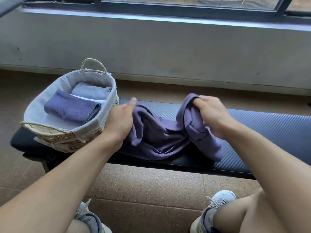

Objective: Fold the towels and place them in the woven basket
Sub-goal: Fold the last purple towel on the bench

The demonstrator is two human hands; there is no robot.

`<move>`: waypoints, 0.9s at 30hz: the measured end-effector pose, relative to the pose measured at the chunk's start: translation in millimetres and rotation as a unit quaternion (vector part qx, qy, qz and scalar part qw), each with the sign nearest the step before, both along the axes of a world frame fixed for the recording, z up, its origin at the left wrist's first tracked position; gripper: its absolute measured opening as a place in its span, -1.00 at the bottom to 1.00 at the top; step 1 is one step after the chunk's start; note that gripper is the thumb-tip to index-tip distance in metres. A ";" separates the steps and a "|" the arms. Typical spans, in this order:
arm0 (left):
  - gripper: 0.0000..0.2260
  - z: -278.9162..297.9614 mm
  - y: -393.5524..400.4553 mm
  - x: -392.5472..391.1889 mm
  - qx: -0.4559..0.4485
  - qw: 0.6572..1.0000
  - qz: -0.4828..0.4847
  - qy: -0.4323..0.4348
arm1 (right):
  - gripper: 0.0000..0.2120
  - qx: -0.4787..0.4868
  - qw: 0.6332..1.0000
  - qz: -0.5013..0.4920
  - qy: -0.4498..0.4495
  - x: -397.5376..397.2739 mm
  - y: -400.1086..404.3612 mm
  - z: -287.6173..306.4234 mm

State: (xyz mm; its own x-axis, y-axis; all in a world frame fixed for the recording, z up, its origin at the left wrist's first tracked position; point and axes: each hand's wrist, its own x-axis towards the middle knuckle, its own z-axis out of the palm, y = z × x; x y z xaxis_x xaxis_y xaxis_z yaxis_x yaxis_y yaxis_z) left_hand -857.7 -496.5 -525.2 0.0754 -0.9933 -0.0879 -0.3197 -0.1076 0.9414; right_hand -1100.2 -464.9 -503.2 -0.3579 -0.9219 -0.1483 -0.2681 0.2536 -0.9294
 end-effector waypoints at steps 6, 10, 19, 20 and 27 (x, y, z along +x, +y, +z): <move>-0.71 6.2 -4.5 1.8 0.036 0.956 0.164 0.239 | -0.81 -0.030 0.950 -0.211 -0.229 -13.9 -6.4 13.1; -0.70 -7.7 -19.9 15.7 0.141 0.927 0.154 0.312 | -0.73 0.053 0.983 -0.172 0.024 -38.7 -10.4 -3.2; -0.51 -9.6 10.6 -7.2 0.042 0.989 -0.124 -0.065 | -0.68 0.091 0.991 0.084 0.049 -28.6 -4.5 -17.2; -0.48 -9.1 14.8 -9.3 0.023 0.982 -0.151 -0.115 | -0.64 0.078 0.991 0.100 0.032 -29.2 -5.0 -15.6; -0.65 -5.8 28.9 -2.7 0.009 0.930 -0.184 -0.319 | -0.65 0.189 0.951 0.142 0.201 -61.1 5.5 -16.1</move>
